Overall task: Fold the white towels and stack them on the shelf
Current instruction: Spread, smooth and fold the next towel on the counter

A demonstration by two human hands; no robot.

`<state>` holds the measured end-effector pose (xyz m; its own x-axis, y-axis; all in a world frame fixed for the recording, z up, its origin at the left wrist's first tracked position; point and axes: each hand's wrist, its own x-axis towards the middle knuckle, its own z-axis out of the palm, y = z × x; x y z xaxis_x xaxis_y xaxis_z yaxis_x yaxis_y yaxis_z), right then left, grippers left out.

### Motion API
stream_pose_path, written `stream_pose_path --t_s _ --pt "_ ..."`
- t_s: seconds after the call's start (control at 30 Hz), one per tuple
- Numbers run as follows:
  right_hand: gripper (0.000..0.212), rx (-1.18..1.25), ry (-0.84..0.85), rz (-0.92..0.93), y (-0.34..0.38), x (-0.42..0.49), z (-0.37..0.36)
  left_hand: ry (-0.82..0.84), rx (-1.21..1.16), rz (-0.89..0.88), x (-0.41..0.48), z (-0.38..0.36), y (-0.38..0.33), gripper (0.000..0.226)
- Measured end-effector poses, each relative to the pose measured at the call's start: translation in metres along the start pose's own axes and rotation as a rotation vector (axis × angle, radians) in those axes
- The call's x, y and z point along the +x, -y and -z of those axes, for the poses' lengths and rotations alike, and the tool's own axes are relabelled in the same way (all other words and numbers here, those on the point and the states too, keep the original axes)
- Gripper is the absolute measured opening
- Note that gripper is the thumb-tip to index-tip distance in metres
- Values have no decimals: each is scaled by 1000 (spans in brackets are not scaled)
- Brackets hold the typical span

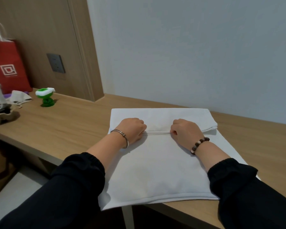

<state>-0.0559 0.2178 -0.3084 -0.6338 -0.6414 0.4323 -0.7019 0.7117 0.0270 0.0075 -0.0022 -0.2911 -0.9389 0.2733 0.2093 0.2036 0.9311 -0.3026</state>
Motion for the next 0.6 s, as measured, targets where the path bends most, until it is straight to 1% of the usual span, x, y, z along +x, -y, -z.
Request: stream_pose_path --t_s 0.13,0.2,0.27,0.33,0.43,0.5,0.6 --pt "19 14 72 16 0 2 1 77 -21 24 4 7 -3 14" --pt "18 46 100 6 -1 3 2 90 -77 59 7 10 -8 13" --pt "18 73 120 -7 -2 4 3 51 -178 71 11 12 -16 15" --pt "20 82 137 -22 -3 3 3 -2 -252 38 17 13 -29 19" --pt "25 135 165 -61 -4 0 5 -61 -271 44 23 10 -45 24" --pt "27 138 161 -128 -9 -4 7 -70 -263 65 25 6 -47 20" --pt "24 88 121 -319 -27 -12 12 -99 -283 86 24 3 -47 21"
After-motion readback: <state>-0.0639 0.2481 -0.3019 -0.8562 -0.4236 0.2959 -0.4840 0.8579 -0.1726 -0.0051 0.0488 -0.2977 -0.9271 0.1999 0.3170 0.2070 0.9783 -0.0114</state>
